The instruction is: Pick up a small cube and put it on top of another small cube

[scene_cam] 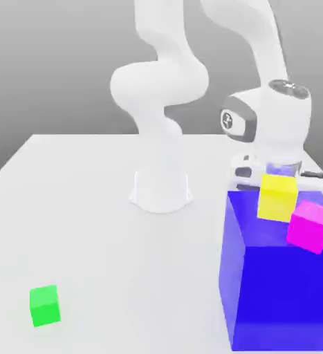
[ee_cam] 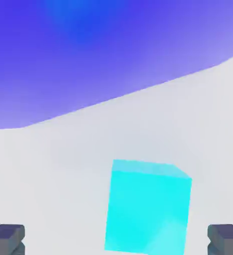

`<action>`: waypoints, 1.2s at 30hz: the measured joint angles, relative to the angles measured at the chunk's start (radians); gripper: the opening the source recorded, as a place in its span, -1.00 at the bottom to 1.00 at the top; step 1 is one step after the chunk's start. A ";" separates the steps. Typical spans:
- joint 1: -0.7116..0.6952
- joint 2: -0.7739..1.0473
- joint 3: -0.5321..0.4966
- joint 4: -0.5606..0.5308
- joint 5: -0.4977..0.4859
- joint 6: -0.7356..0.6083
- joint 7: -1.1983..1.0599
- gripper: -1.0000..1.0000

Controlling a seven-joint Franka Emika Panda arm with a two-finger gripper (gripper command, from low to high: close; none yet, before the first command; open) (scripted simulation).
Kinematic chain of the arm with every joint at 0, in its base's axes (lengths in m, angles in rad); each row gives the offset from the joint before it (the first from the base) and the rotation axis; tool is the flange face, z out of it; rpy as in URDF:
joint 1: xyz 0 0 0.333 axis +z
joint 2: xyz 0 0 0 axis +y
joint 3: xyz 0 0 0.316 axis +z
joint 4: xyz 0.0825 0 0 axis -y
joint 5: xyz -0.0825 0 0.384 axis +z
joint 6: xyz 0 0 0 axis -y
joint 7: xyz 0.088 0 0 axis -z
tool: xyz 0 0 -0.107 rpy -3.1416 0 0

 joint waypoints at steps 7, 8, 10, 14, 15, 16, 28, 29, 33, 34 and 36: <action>0.098 0.219 -0.156 0.020 -0.221 0.191 0.173 0.00; 0.132 0.255 -0.192 0.026 -0.232 0.220 0.183 0.00; 0.161 0.290 -0.221 0.032 -0.235 0.249 0.188 -1.00; 0.161 0.290 -0.221 0.032 -0.236 0.252 0.189 -1.00; 0.176 0.307 -0.235 0.035 -0.237 0.266 0.191 -1.00; 0.171 0.298 -0.231 0.033 -0.237 0.258 0.190 -1.00; 0.210 -0.042 -0.142 0.076 -0.032 0.016 -0.080 -1.00; 0.237 -0.061 -0.133 0.110 -0.029 0.012 -0.123 -1.00; 0.345 -0.136 -0.091 0.252 -0.034 -0.003 -0.285 -1.00; 0.357 -0.146 -0.093 0.279 -0.040 -0.007 -0.321 -1.00; 0.343 -0.145 -0.130 0.311 -0.052 -0.018 -0.391 -1.00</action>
